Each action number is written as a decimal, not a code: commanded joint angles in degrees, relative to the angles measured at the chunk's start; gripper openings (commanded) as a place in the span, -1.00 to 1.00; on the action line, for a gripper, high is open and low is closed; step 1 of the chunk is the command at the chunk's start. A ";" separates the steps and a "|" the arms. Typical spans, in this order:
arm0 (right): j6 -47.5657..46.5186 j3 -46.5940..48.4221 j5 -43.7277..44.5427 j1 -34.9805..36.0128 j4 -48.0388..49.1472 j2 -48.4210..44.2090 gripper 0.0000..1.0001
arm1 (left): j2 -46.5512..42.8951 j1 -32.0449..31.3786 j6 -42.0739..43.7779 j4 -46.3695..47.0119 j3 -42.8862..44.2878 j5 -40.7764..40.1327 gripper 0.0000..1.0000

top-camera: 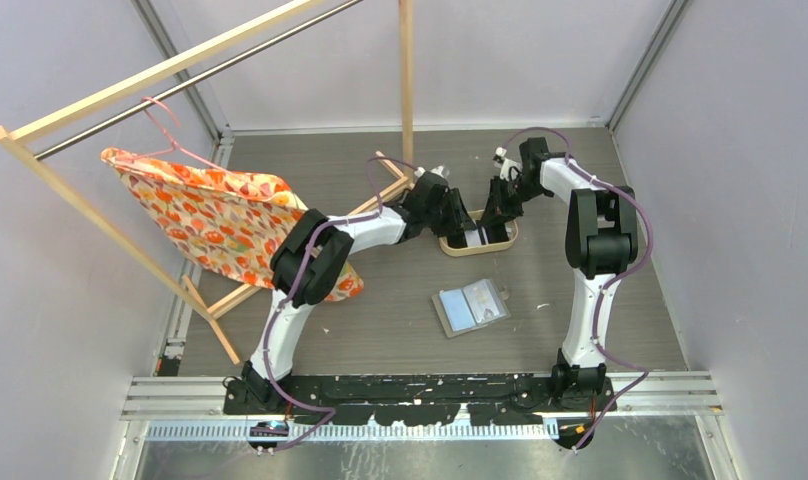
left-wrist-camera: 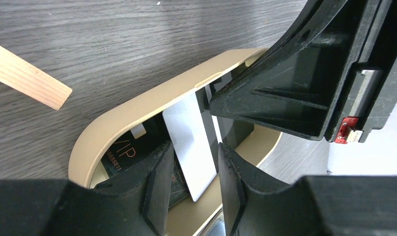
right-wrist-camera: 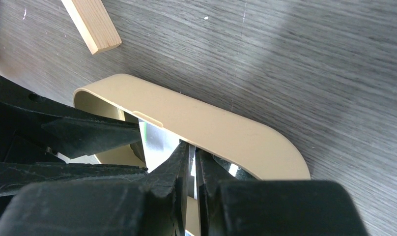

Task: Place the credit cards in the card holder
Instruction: Pick up the credit card from the storage box, then insert the credit card into the card holder.

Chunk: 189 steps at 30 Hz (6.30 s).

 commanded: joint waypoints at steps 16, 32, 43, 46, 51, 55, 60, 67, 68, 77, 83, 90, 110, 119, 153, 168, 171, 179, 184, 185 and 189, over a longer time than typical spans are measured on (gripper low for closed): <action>-0.53 1.92 -0.82 0.50 -0.85 -0.49 -0.70 | -2.59 2.07 -9.90 23.49 -7.57 5.97 -0.57; -0.43 1.75 -1.62 0.54 -0.68 -1.32 -0.70 | 0.37 1.77 -7.98 13.74 -1.86 7.58 -0.71; -0.32 1.62 -1.86 0.54 -0.59 -1.74 -0.70 | 1.25 0.61 -1.41 -0.68 4.73 3.67 -0.68; -0.40 1.61 -1.88 0.55 -0.59 -1.72 -0.70 | 1.78 0.28 0.11 -4.30 6.54 2.89 -0.65; -0.33 1.57 -1.97 0.52 -0.59 -1.68 -0.70 | 1.89 -0.29 2.21 -7.74 8.42 0.75 -0.69; -0.51 1.64 -2.43 0.57 -0.66 -2.12 -0.70 | 1.55 -0.30 2.61 -7.88 8.31 0.08 -0.90; -1.09 1.58 -3.33 0.33 -0.85 -4.79 -0.61 | -0.90 -0.30 3.60 -3.82 5.61 -0.39 -1.00; -4.91 -0.09 -3.63 -1.01 -0.39 -12.03 -0.33 | -5.80 -0.30 5.37 5.39 -0.12 -0.73 -0.99; -5.34 -0.44 -4.02 -1.26 -0.40 -13.04 -0.32 | -6.23 -0.30 5.55 6.23 -0.57 -0.73 -0.99; -14.95 -2.26 -16.42 -3.61 -5.05 -19.44 -0.33 | -11.23 -0.30 8.07 16.72 -7.57 1.48 -0.99; -21.27 -3.84 -21.45 -6.27 -9.23 -25.79 -0.34 | -16.36 -0.64 10.22 24.69 -14.04 6.04 -0.99; -24.03 -11.70 -24.57 -8.26 -8.98 -37.23 -0.26 | -23.07 -5.05 15.98 27.48 -19.84 6.29 -0.99; -20.11 -38.10 -38.72 -10.80 0.63 -59.11 0.66 | -53.95 -23.39 13.64 37.81 -57.97 -11.71 -0.99; -29.29 -35.37 -25.82 -2.55 -7.24 -52.03 0.63 | -51.13 -26.91 8.27 37.35 -58.23 -16.35 -0.99; -31.25 -26.38 0.25 8.01 -17.57 -25.72 -0.82 | -27.12 -22.72 -18.87 54.97 -59.00 -22.28 -0.99; -29.48 -25.94 4.57 10.15 -16.59 -21.60 -0.82 | -24.30 -20.97 -22.34 57.34 -60.52 -22.30 -0.99; -29.00 -25.94 5.88 10.23 -16.47 -20.96 -0.82 | -23.78 -20.73 -23.31 58.11 -60.85 -22.35 -0.99; -28.71 -25.50 7.59 10.65 -17.11 -19.01 -0.83 | -21.45 -20.29 -25.70 60.04 -61.16 -22.41 -0.99; -28.55 -25.55 7.91 10.91 -17.15 -18.68 -0.83 | -17.69 -19.64 -28.50 65.14 -61.97 -21.62 -0.99; -28.53 -25.46 8.07 10.87 -17.08 -18.65 -0.83 | -16.99 -19.52 -28.96 66.31 -62.07 -21.44 -0.99; -28.44 -25.41 8.25 11.11 -17.03 -18.63 -0.82 | -15.30 -19.50 -30.75 69.62 -63.26 -21.22 -0.99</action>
